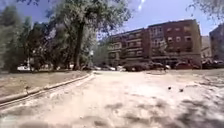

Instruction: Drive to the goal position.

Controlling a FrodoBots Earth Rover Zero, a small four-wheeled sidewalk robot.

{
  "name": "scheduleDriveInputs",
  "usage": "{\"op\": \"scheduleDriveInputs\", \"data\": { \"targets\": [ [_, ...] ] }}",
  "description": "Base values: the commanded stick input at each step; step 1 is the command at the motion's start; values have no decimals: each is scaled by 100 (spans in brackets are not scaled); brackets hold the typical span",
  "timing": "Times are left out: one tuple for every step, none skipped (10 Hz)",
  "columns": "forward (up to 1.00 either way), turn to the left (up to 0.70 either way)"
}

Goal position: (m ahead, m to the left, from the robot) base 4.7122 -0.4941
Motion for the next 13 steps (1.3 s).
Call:
{"op": "scheduleDriveInputs", "data": {
  "targets": [
    [85,0],
    [85,0],
    [85,0],
    [85,0],
    [85,0],
    [85,0],
    [85,0],
    [85,0],
    [85,0],
    [85,0],
    [85,0],
    [85,0],
    [85,0]
  ]
}}
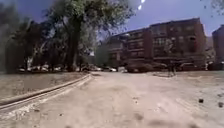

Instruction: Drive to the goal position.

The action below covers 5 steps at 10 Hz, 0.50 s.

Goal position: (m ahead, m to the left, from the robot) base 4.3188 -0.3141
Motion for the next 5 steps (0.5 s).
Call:
{"op": "scheduleDriveInputs", "data": {
  "targets": [
    [85,0],
    [85,0],
    [85,0],
    [85,0],
    [85,0]
  ]
}}
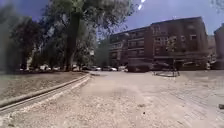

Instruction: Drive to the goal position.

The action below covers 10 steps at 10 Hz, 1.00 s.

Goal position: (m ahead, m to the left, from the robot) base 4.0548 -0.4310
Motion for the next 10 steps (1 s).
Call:
{"op": "scheduleDriveInputs", "data": {
  "targets": [
    [85,0],
    [85,0],
    [85,0],
    [85,0],
    [85,0],
    [85,0],
    [85,0],
    [85,0],
    [85,0],
    [85,0]
  ]
}}
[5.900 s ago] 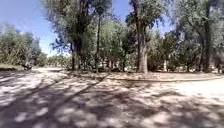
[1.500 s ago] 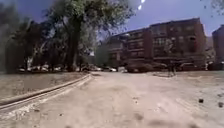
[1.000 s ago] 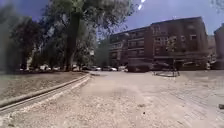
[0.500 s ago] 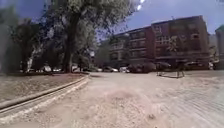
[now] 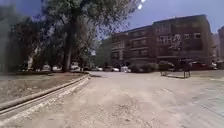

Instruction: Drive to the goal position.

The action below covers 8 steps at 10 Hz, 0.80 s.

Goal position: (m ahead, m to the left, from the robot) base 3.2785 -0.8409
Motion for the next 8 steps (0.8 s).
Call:
{"op": "scheduleDriveInputs", "data": {
  "targets": [
    [85,0],
    [85,0],
    [85,0],
    [85,0],
    [85,0],
    [85,0],
    [85,0],
    [85,0]
  ]
}}
